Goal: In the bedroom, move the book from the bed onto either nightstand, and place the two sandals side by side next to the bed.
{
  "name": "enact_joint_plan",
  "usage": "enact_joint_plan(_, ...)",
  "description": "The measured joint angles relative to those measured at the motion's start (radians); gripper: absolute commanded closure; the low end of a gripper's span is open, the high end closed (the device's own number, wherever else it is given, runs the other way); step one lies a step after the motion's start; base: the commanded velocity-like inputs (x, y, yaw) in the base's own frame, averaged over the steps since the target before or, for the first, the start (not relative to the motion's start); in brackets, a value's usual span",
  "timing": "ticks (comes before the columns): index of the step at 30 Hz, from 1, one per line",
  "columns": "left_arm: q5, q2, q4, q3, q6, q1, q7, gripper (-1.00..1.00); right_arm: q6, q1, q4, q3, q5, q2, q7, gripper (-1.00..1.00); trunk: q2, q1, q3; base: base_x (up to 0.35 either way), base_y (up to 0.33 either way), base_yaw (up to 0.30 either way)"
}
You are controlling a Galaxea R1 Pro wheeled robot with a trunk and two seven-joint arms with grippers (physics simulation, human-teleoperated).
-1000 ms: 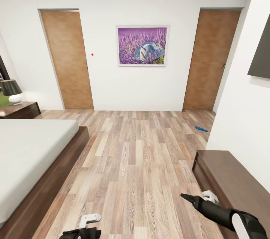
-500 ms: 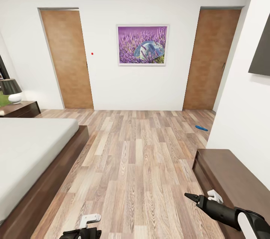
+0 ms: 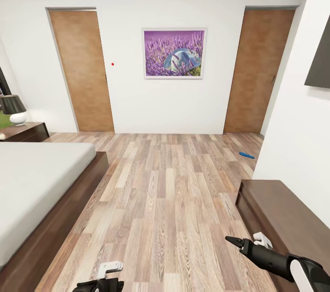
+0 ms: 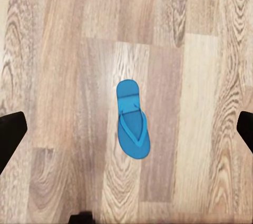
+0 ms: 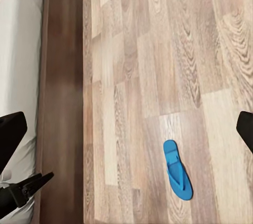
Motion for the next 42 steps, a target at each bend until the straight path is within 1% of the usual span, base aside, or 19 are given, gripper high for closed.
enact_joint_plan(42, 0.001, -0.001, 0.000, -0.001, -0.003, 0.000, 0.000, -1.00, -0.002, 0.000, 0.003, 0.001, 0.011, 0.001, -0.003, -1.00, -0.294, 0.161, -0.132, 0.000, 0.000, 0.000)
